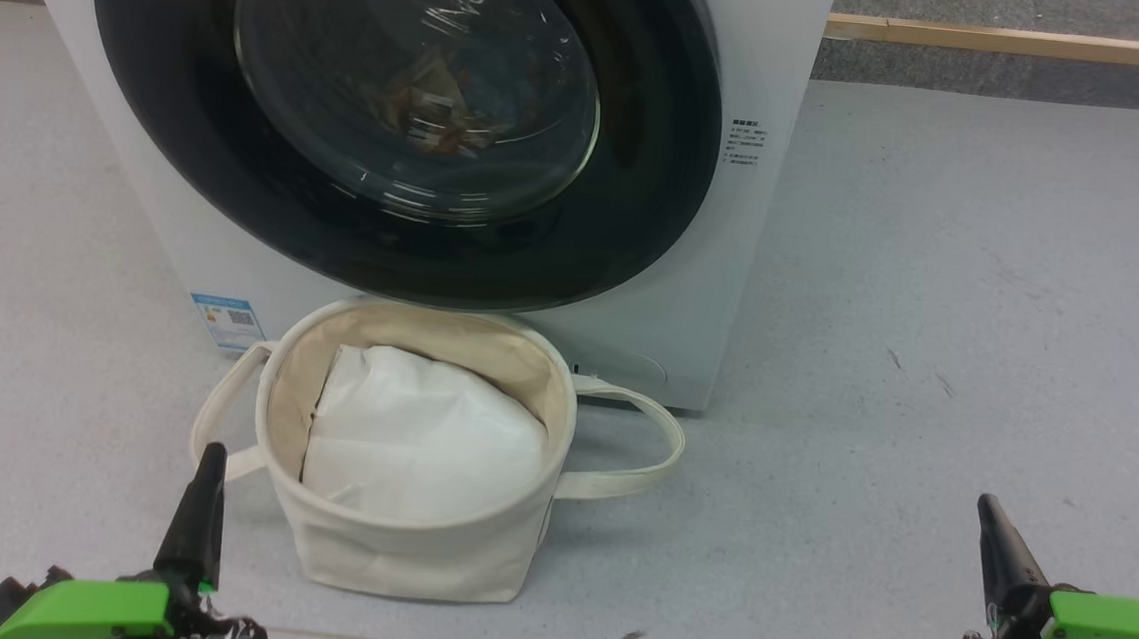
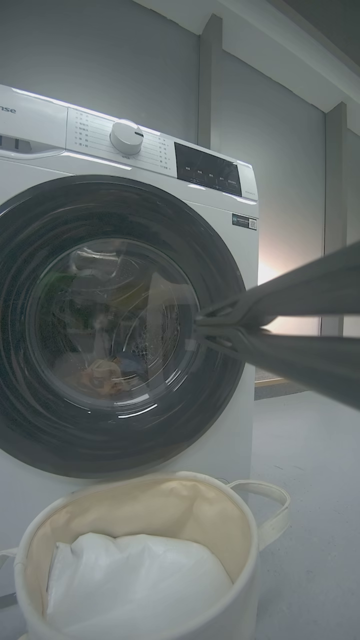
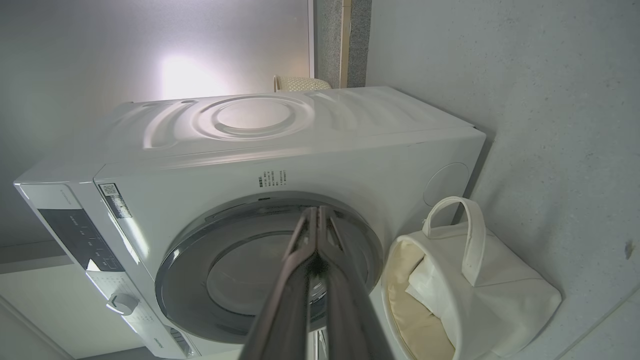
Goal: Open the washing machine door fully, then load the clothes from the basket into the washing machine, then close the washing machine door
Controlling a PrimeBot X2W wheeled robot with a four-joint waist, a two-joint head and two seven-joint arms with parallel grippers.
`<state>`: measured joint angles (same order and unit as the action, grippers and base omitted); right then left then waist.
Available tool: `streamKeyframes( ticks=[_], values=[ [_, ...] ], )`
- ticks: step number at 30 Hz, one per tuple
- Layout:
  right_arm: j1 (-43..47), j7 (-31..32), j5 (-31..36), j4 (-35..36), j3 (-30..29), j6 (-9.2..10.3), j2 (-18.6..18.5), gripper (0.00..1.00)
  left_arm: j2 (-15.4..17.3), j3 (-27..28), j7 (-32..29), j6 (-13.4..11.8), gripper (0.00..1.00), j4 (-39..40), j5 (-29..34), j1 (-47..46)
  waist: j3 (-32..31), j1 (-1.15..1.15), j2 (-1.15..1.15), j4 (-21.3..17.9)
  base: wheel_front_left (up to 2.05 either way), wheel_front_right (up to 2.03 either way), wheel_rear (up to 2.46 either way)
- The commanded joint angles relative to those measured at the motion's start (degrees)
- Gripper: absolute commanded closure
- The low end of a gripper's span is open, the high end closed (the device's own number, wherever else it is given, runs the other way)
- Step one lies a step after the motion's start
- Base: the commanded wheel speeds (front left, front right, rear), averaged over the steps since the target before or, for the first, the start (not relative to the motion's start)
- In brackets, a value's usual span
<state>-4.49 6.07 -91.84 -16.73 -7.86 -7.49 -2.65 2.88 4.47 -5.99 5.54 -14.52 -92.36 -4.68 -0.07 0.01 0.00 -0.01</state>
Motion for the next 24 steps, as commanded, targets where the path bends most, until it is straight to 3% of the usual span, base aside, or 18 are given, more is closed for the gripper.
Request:
streamKeyframes(
  ticks=[1, 24],
  values=[
    [-2.53, 0.50, -0.22, 2.08, 1.20, 0.00, -0.23, 1.00, 0.17, 1.92, -0.31, 0.09, 1.00, 2.25, 0.05, -1.62, 0.00, -0.01, 0.00, 0.00, 0.00, 0.00, 0.00],
    [-2.53, 0.50, -0.22, 2.08, 1.20, 0.00, -0.23, 1.00, 0.15, 1.95, -0.33, 0.09, 1.00, 2.24, 0.08, -1.62, 0.00, -0.01, 0.00, 0.00, 0.00, 0.00, 0.00]
  ],
)
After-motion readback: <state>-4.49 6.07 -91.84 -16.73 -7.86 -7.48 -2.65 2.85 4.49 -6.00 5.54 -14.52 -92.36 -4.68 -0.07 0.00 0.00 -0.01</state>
